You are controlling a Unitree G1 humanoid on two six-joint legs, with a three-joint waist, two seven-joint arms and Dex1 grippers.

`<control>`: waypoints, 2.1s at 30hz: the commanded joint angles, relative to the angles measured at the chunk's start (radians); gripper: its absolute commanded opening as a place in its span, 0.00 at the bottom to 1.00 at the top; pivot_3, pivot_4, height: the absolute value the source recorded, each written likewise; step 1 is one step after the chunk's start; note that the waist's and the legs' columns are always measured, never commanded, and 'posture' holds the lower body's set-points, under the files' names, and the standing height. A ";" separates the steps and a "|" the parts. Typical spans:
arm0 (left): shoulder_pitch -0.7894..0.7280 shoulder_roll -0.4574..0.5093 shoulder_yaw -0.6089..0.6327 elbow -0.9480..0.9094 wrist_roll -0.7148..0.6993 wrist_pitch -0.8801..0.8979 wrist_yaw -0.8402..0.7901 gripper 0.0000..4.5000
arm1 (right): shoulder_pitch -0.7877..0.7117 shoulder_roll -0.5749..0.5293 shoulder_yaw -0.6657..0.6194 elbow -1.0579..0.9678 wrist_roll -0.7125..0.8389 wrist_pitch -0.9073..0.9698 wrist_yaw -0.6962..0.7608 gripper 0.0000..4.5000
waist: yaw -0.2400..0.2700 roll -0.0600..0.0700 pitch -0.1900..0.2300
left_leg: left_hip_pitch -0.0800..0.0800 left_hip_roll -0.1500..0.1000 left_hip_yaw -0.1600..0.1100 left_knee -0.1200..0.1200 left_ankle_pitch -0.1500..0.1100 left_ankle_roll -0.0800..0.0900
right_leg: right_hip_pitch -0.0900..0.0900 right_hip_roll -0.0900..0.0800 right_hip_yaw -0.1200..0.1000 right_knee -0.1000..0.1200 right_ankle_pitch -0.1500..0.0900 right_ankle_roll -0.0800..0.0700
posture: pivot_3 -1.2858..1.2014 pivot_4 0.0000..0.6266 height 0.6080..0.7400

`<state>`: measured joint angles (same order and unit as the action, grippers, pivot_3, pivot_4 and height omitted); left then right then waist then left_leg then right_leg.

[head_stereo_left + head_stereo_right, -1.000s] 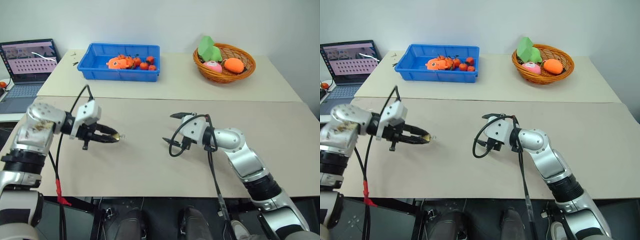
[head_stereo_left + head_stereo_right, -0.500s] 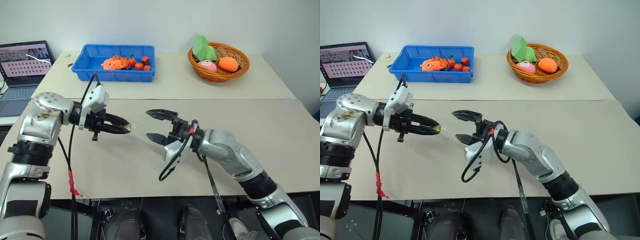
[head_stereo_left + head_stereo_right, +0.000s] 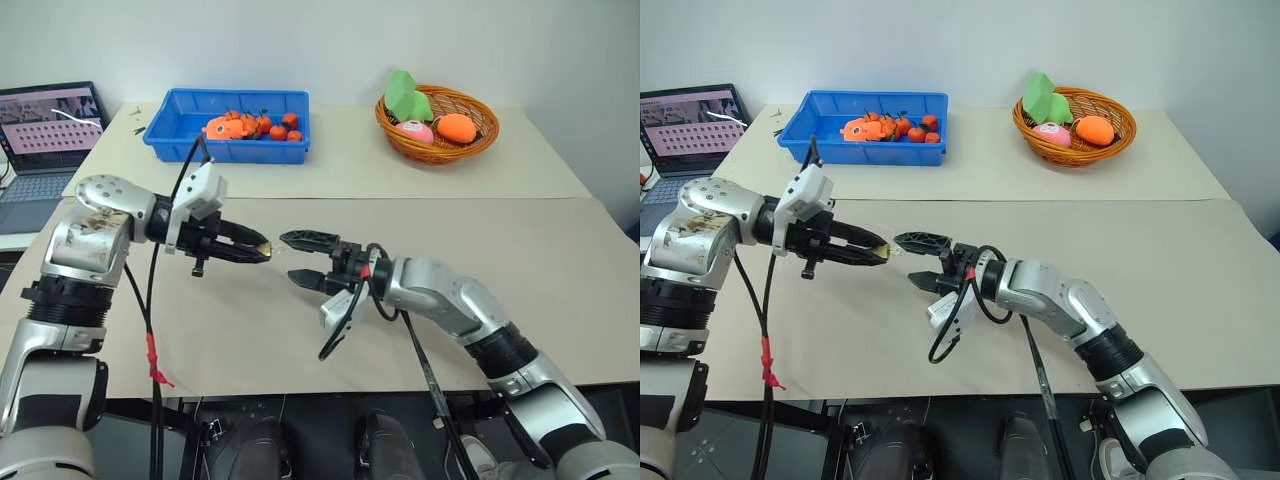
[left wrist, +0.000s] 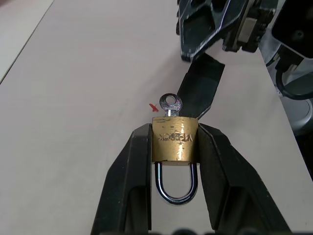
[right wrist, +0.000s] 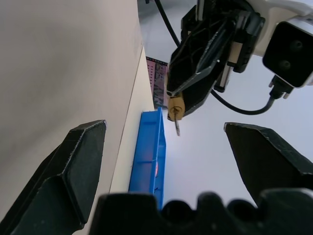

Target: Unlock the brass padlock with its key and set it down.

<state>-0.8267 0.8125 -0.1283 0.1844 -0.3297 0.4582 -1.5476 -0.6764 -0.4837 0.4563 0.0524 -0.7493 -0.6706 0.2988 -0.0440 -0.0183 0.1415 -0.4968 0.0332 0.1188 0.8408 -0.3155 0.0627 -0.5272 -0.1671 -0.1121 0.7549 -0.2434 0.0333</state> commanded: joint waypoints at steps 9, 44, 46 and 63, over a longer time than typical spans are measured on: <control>0.022 0.027 0.008 -0.096 -0.046 0.049 -0.021 0.19 | -0.026 -0.005 -0.027 -0.007 -0.056 -0.026 -0.076 1.00 | 0.000 0.000 0.000 | 0.000 0.000 0.000 0.000 0.000 0.000 | 0.000 0.000 0.000 0.001 0.000 0.000 | 0.52 0.24 0.43; 0.015 0.014 -0.013 -0.012 0.006 -0.046 -0.030 0.19 | -0.007 0.005 -0.017 -0.033 -0.064 -0.014 -0.068 0.60 | -0.001 0.000 0.000 | 0.000 0.000 0.000 0.000 0.000 0.000 | 0.000 0.000 0.001 0.001 0.000 0.000 | 0.52 0.24 0.43; 0.013 0.012 -0.012 -0.012 0.006 -0.045 -0.030 0.19 | -0.005 0.006 -0.017 -0.034 -0.068 -0.006 -0.067 0.45 | -0.001 0.000 0.000 | 0.000 0.000 0.000 0.000 0.000 0.000 | 0.000 0.000 0.001 0.001 0.000 0.000 | 0.52 0.24 0.43; -0.018 -0.027 -0.027 0.009 0.013 -0.049 -0.027 0.19 | -0.003 0.010 -0.001 -0.043 -0.071 -0.009 -0.055 0.45 | -0.001 0.000 0.000 | 0.000 0.000 0.000 0.000 0.000 0.000 | 0.000 0.000 0.001 0.001 0.000 0.000 | 0.52 0.24 0.43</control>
<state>-0.8168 0.7836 -0.1627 0.2021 -0.3144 0.4191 -1.5757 -0.6798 -0.4795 0.4614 0.0486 -0.8235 -0.6801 0.2454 -0.0446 -0.0183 0.1414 -0.4967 0.0330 0.1190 0.8412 -0.3155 0.0627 -0.5275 -0.1671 -0.1115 0.7562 -0.2436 0.0330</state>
